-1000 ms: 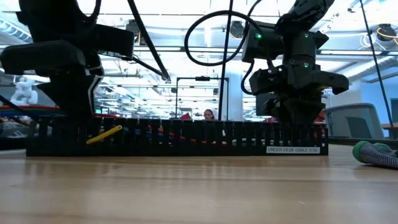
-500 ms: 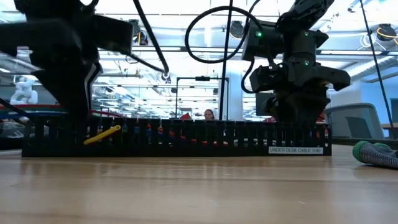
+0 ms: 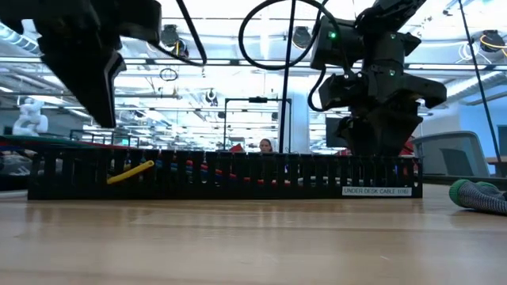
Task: Ziptie cables
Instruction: Put the ziptied cable wires into the cable duct
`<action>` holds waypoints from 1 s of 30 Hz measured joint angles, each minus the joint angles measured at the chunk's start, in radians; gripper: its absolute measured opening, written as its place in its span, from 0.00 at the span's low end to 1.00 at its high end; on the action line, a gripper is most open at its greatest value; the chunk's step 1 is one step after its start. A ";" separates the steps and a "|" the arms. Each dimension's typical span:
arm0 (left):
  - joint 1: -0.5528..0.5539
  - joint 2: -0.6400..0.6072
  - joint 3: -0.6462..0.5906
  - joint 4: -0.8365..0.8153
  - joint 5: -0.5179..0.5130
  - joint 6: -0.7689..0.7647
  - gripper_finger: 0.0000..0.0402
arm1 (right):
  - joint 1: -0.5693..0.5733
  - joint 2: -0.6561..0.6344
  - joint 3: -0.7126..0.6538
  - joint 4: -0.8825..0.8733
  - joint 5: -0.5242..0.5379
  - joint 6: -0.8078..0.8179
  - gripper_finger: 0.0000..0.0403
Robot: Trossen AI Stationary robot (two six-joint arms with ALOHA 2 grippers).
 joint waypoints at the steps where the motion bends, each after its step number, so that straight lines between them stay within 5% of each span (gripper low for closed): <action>1: 0.001 -0.012 0.004 -0.017 -0.023 -0.001 0.10 | 0.000 -0.003 0.000 0.000 0.000 -0.004 0.48; 11: 0.005 -0.148 0.036 -0.014 -0.351 -0.105 0.10 | -0.019 -0.121 0.000 0.002 0.025 0.014 0.48; 15: 0.005 -0.167 0.006 0.027 -0.410 -0.190 0.10 | -0.044 -0.194 0.016 0.011 0.068 0.067 0.48; 18: 0.020 -0.161 -0.054 0.117 -0.360 -0.174 0.10 | -0.060 -0.234 0.032 0.027 0.084 0.099 0.48; 24: 0.145 -0.108 -0.137 0.306 -0.082 -0.029 0.10 | -0.083 -0.298 0.070 0.028 0.085 0.102 0.48; 30: 0.244 -0.107 -0.136 0.411 -0.048 0.122 0.10 | -0.087 -0.391 0.166 0.034 0.085 0.111 0.48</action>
